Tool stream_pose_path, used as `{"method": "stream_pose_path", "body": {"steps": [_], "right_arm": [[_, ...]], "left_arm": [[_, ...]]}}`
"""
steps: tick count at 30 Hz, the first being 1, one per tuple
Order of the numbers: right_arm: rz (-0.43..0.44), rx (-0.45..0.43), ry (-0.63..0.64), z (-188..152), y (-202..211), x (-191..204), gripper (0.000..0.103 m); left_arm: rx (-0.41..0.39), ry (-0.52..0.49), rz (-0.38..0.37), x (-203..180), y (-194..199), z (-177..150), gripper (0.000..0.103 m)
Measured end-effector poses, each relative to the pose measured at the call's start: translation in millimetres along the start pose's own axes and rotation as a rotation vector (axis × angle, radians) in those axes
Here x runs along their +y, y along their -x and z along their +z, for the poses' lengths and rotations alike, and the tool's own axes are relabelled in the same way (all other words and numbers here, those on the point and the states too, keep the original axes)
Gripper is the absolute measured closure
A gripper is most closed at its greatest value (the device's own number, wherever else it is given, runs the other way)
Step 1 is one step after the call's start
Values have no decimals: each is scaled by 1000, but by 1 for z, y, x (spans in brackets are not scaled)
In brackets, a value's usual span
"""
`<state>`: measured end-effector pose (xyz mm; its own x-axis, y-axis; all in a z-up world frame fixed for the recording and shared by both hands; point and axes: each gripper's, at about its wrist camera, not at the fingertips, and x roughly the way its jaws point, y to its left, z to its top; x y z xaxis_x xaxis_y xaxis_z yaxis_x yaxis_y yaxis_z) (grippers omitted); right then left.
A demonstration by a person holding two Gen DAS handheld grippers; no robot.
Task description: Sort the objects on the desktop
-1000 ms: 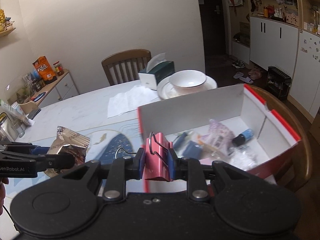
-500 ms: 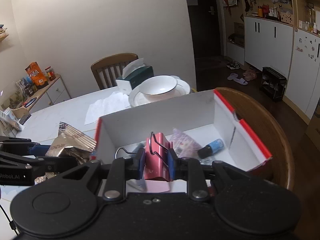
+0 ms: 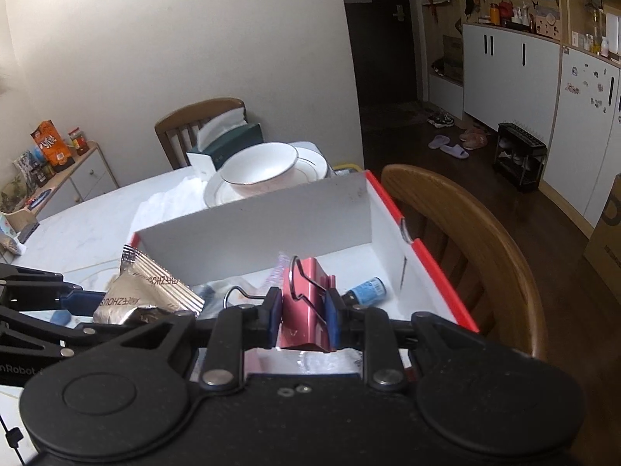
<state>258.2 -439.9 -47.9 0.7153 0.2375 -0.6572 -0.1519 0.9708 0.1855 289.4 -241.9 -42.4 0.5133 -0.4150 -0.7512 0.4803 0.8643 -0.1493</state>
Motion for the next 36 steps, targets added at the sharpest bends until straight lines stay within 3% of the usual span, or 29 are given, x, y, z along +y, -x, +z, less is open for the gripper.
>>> {"method": "stream_pose_path", "body": {"steps": [17, 25, 29, 36], "right_arm": [[-59, 99, 37, -4, -56, -21, 81], [-77, 138, 65, -7, -69, -23, 81], [-82, 147, 81, -8, -72, -24, 88], [-83, 158, 89, -7, -75, -25, 86]], "left_arm": [[119, -35, 30, 3, -52, 9, 59], [162, -30, 39, 8, -66, 7, 59], [179, -26, 33, 8, -72, 4, 59], [214, -40, 25, 6, -79, 3, 58]]}}
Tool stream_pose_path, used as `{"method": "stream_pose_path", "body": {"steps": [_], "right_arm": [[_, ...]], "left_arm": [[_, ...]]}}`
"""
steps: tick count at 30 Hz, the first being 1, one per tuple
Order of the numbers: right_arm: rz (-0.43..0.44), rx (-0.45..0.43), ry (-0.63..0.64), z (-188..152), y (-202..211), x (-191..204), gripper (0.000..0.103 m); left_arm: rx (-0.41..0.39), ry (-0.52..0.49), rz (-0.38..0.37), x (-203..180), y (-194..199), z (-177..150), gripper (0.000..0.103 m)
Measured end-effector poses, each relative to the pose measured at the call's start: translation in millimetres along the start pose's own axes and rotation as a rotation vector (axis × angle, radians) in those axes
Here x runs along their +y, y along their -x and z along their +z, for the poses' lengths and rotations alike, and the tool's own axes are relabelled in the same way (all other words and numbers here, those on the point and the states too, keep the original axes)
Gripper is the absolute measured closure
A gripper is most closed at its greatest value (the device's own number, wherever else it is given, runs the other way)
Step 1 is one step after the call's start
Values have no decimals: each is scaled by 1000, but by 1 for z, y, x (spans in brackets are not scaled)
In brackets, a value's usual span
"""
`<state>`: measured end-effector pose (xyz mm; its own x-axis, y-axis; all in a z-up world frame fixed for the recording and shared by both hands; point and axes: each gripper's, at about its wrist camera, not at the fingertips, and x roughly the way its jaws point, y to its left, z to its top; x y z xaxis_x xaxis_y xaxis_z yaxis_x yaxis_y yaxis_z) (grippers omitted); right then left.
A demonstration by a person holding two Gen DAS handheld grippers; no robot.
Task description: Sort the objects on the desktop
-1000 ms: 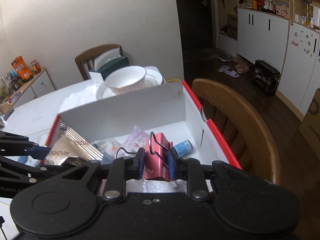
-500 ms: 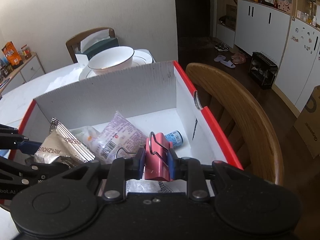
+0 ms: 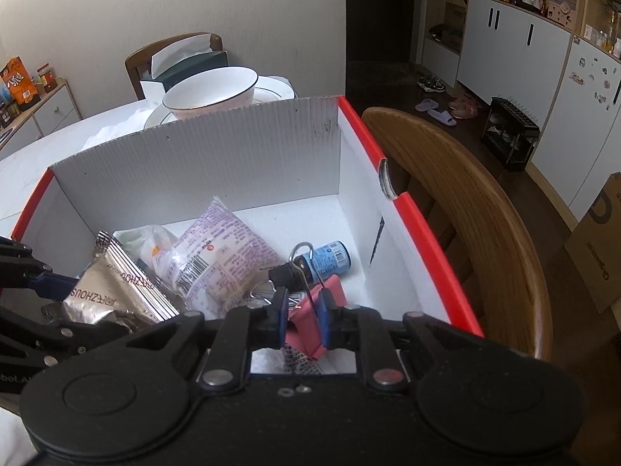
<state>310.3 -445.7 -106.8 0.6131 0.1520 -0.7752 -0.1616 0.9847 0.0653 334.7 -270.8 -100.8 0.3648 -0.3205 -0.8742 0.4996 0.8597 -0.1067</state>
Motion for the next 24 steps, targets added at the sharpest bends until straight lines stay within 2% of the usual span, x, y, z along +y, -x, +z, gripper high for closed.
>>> {"method": "stream_pose_path", "body": {"steps": [8, 13, 18, 21, 24], "right_arm": [[12, -6, 6, -1, 8, 0, 78], [34, -14, 7, -2, 16, 1, 74], [60, -24, 10, -4, 25, 3, 66], [74, -31, 6, -4, 30, 5, 63], [90, -38, 0, -4, 35, 6, 57]], "left_arm": [[28, -9, -18, -1, -6, 2, 58], [28, -20, -41, -4, -6, 1, 45], [8, -13, -52, -2, 1, 0, 43], [-19, -9, -64, -3, 9, -2, 35], [-49, 2, -64, -2, 19, -4, 32]]}}
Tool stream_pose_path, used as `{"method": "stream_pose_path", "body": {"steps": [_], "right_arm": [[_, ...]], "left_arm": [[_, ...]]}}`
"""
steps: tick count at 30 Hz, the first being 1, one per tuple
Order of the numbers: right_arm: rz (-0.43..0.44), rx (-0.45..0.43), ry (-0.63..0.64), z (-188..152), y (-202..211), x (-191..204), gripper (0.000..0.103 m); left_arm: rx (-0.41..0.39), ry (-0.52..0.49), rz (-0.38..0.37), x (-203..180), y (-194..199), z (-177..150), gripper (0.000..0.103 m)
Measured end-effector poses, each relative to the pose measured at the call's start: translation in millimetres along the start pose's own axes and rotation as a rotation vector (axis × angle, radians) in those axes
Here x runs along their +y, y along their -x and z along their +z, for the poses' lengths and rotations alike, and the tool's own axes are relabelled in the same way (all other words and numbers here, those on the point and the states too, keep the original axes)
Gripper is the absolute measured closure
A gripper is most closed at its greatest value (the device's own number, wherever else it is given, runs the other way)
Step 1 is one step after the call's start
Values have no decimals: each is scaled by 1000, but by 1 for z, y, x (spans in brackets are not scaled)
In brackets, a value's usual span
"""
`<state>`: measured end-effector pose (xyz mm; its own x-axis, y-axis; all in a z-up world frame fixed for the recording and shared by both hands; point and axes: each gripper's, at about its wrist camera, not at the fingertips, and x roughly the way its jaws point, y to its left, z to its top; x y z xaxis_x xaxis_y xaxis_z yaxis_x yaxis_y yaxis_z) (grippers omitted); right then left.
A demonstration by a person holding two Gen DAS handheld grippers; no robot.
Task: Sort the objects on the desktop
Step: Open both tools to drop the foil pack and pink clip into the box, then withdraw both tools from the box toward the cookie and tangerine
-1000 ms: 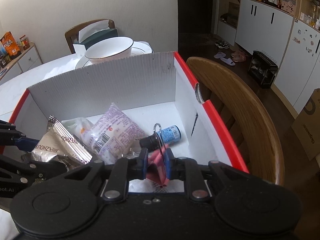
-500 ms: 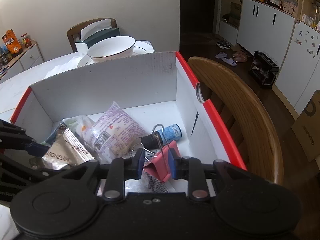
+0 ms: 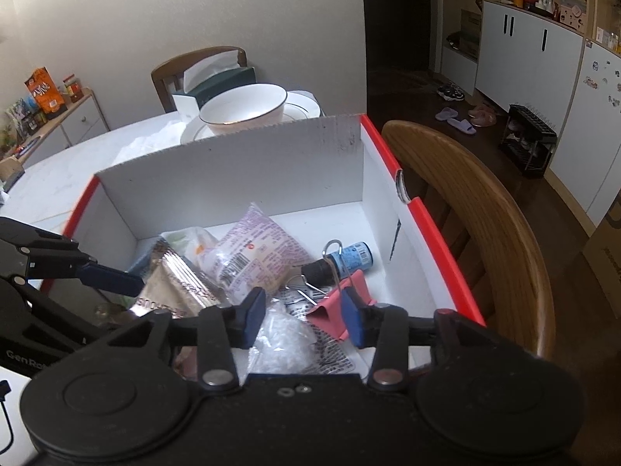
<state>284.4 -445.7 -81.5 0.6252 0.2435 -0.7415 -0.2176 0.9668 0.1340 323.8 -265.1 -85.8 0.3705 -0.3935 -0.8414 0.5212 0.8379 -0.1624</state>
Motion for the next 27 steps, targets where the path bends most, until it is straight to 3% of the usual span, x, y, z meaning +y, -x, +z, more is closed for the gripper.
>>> {"method": "stream_pose_path", "body": {"steps": [9, 18, 21, 27], "right_arm": [[42, -12, -25, -6, 15, 5, 44], [72, -33, -3, -6, 28, 25, 33], [76, -44, 6, -6, 34, 34, 31], [78, -67, -7, -5, 45, 53, 30]], "left_arm": [[-113, 81, -8, 8, 39, -16, 32], [-219, 96, -9, 11, 82, -34, 31], [-257, 85, -5, 12, 97, -39, 22], [-296, 87, 17, 24, 119, -54, 20]]}}
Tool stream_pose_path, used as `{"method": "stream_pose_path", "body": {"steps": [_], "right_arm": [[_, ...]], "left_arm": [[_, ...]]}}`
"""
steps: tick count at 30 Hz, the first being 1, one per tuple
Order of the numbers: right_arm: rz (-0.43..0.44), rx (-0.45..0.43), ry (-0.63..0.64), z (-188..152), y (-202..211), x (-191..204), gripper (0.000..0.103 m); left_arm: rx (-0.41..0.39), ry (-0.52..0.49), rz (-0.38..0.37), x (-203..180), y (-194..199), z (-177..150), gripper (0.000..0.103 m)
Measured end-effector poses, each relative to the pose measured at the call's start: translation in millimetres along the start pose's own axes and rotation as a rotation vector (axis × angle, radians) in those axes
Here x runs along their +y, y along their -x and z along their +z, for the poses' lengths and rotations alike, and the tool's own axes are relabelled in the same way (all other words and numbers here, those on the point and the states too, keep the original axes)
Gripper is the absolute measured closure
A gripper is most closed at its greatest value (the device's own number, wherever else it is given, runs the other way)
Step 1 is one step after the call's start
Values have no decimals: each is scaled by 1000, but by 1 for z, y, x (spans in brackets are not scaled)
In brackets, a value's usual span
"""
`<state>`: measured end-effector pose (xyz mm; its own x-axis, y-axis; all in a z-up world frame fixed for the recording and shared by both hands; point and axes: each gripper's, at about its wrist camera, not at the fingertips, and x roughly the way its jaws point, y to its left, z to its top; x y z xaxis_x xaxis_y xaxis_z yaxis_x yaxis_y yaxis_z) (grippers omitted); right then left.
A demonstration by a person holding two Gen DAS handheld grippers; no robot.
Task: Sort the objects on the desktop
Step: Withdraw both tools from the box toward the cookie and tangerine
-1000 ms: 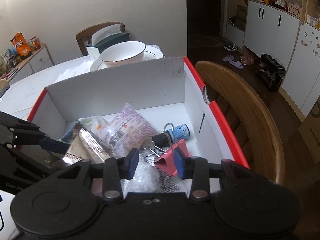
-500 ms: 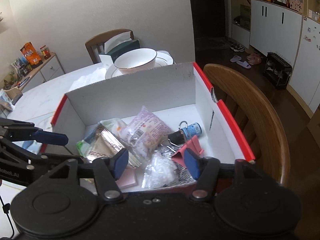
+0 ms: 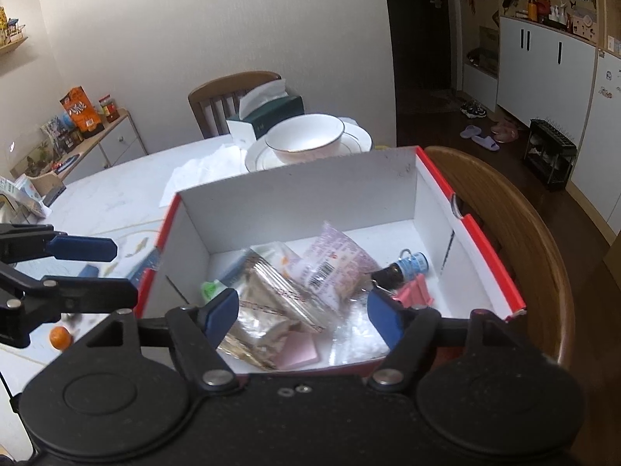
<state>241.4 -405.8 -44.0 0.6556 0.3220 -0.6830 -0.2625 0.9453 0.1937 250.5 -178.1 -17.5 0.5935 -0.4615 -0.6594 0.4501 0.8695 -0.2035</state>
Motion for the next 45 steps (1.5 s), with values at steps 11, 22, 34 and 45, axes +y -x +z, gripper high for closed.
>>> {"method": "stream_pose_path", "body": {"steps": [11, 22, 34, 45], "right_arm": [[19, 12, 3, -6, -2, 57, 29], [92, 21, 97, -12, -13, 138, 28], [139, 52, 125, -31, -32, 212, 27], [128, 81, 158, -37, -55, 256, 27]], "left_arm": [[-32, 45, 26, 47, 49, -26, 2], [-49, 108, 96, 110, 95, -63, 0], [-54, 116, 171, 169, 128, -97, 0], [-19, 123, 162, 215, 129, -122, 0]]}}
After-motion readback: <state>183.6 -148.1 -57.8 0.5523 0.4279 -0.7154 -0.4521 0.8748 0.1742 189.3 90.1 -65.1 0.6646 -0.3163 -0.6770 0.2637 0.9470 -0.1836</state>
